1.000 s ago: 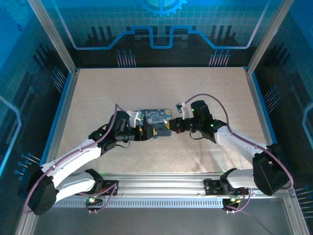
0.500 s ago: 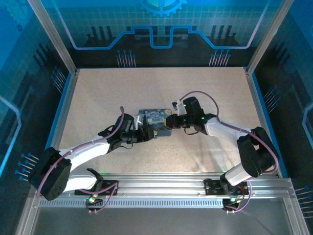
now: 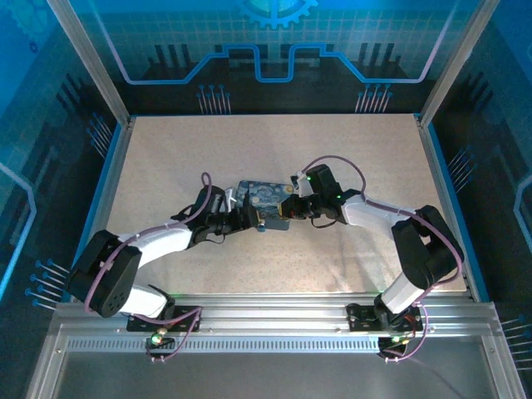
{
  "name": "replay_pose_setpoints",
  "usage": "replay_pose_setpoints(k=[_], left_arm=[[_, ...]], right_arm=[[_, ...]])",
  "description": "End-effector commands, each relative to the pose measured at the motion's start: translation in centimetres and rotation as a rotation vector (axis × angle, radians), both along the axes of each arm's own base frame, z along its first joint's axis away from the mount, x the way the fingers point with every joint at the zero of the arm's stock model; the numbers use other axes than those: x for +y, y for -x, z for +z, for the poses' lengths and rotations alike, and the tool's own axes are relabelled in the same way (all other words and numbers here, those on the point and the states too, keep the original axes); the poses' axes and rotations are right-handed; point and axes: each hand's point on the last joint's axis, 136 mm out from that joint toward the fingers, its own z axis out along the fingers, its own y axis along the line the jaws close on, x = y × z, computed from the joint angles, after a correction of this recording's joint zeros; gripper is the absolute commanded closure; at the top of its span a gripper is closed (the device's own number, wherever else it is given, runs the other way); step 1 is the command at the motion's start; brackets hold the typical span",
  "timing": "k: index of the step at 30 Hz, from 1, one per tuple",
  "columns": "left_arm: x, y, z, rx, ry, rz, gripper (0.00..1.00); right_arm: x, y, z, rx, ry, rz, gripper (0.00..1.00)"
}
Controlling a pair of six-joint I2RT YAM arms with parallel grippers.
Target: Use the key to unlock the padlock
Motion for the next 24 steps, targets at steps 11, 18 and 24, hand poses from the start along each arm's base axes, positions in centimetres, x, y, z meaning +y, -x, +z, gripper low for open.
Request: replay_pose_setpoints(k=[11, 18, 24], left_arm=[[-0.9, -1.7, 1.0, -0.107, -0.03, -0.056, 0.34], [-1.4, 0.1, -0.4, -0.122, -0.091, -0.069, 0.35], [-1.7, 0.4, -1.6, -0.13, -0.115, -0.062, 0.35]], right_arm=[[-0.6, 1.9, -3.3, 0.102, 0.093, -0.012, 1.0], [-0.7, 1.8, -3.4, 0.101, 0.104, -0.018, 1.0], [-0.7, 1.9, -3.6, 0.105, 0.113, -0.022, 1.0]])
